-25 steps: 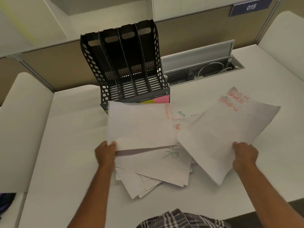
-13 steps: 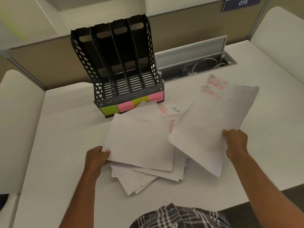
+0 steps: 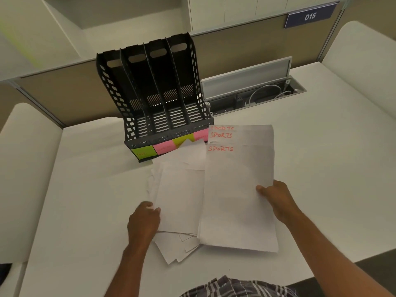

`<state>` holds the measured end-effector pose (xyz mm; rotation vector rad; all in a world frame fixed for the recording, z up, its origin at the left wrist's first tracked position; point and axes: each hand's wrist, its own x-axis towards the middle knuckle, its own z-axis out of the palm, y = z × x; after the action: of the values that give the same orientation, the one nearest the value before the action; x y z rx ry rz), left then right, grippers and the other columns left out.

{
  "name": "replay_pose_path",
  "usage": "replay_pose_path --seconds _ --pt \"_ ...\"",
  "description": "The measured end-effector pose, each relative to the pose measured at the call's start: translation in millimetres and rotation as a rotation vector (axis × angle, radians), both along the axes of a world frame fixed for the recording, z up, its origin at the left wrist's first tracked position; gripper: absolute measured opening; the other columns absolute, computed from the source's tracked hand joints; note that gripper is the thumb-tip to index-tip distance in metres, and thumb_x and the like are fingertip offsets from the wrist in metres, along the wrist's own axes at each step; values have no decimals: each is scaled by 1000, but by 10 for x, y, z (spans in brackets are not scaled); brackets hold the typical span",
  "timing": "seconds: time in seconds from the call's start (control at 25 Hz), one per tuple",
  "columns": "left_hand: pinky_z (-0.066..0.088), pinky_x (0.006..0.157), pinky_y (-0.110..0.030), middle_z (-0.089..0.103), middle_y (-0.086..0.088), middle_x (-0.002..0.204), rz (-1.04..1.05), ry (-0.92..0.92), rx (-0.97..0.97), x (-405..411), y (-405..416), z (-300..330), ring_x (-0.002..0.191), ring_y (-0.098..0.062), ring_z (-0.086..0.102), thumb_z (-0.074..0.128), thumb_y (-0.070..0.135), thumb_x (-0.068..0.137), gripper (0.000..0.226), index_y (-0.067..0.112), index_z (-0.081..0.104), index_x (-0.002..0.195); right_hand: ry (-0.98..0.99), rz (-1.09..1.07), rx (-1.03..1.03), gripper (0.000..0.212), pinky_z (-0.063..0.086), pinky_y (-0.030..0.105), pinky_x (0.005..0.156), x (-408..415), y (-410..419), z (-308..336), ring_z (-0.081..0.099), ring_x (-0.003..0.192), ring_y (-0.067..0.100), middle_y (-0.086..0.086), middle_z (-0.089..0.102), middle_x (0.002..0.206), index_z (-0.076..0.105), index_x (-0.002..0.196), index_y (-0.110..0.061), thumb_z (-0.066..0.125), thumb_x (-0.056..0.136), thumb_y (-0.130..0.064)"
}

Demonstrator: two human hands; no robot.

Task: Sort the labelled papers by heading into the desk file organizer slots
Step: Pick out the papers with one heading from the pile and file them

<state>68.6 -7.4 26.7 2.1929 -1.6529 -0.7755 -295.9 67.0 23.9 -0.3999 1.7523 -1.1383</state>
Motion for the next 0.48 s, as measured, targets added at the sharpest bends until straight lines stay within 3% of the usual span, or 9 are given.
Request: replay_pose_path --seconds 0.08,0.12,0.2,0.28,0.36,0.48 --pt "51 93 -37 66 -9 119 -104 55 -359 -185 49 96 110 -26 61 68 22 92 29 12 64 118 -35 70 -1 34 57 42 82 45 -32 12 69 98 35 12 73 110 63 125 -4 64 91 -2" --pt "51 92 -31 65 -4 120 -110 201 -362 -303 43 159 110 -20 60 67 25 93 30 15 63 121 -52 94 -6 35 56 47 88 74 -52 18 69 100 37 13 73 111 63 127 -2 64 91 -1" --pt "47 91 -23 63 5 121 -87 432 -138 -478 -7 226 110 -13 60 62 34 96 35 21 59 127 -85 140 -27 37 52 55 98 143 -90 28 67 105 40 15 72 115 63 128 -2 64 91 1" --pt "50 95 -29 66 5 122 -86 573 33 -545 -62 216 109 -14 64 59 38 97 35 22 60 128 -88 177 -48 39 49 58 101 183 -119 17 66 107 41 16 72 117 62 129 -3 65 90 1" --pt "57 92 -36 74 -1 116 -66 835 179 -589 -88 201 104 -19 70 59 42 96 31 22 67 119 -77 223 -59 39 49 59 102 214 -121 15 66 108 40 15 72 117 64 126 -6 67 88 1" --pt "61 83 -37 78 0 107 -112 920 212 -705 -34 160 96 -18 75 66 47 89 31 25 74 109 -61 330 -79 42 49 58 102 290 -106 -8 68 106 38 11 75 112 68 120 -11 72 79 -5"
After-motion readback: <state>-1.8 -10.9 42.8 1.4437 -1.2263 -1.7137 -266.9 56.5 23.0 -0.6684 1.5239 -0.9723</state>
